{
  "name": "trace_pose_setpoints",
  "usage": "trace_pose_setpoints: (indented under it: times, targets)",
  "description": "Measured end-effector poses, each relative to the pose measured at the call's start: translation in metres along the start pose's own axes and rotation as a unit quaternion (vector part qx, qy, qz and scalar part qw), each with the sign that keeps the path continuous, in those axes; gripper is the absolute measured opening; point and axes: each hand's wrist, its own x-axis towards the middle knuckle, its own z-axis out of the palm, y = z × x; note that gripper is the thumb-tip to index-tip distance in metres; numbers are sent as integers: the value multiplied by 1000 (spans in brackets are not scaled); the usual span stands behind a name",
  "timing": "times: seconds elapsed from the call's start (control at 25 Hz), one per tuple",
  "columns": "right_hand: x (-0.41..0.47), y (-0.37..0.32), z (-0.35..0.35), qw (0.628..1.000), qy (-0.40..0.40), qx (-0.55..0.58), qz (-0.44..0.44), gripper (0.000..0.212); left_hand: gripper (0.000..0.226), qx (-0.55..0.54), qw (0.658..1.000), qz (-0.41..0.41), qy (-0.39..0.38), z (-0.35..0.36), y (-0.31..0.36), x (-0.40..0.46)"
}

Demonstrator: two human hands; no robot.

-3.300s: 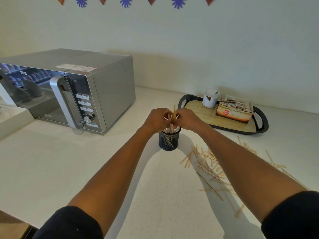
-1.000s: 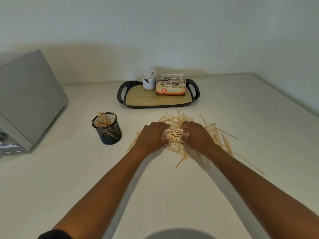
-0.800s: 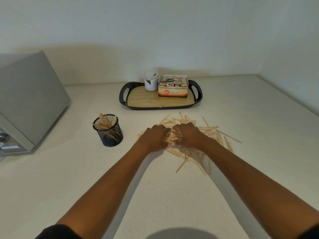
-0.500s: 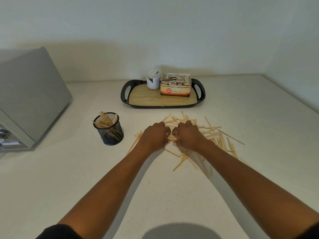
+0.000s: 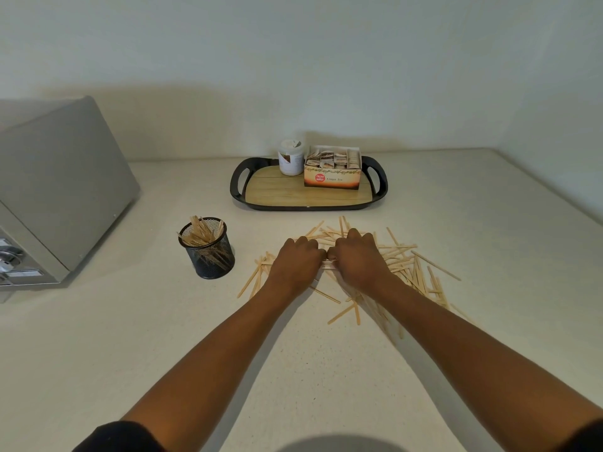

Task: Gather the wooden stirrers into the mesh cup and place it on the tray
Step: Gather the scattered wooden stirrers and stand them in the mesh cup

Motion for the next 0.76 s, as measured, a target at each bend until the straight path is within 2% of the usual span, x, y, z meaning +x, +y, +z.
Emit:
trace_pose_setpoints:
  times: [0.2,0.36,0.44,0.52,0.56,0.64,0.68,0.76]
  targets:
    - [5,2,-9,999,26,-40,9,25,22,-30,999,-40,-23,-13,1,4]
    - [12,5,-23,999,25,-19,9,27,19,-72,995,-52,-38,-24,-3,9]
    - [14,5,-31,999,28,18,6,28,15,-111,991,-65,-33,-30,-9,9]
    - [12,6,-38,987,100,121,29,43,16,-160,982,-95,-30,-36,-16,9]
    - [9,5,-41,964,172,192,60,53,17,-196,973,-117,-33,-39,-20,9]
    - [6,1,-42,882,300,320,171,55,16,-299,938,-171,-41,-44,-27,9]
    - [6,-4,-43,844,297,380,233,52,16,-352,914,-196,-40,-47,-29,8]
    - [11,-17,-46,784,164,517,300,47,18,-422,879,-220,-26,-51,-30,6]
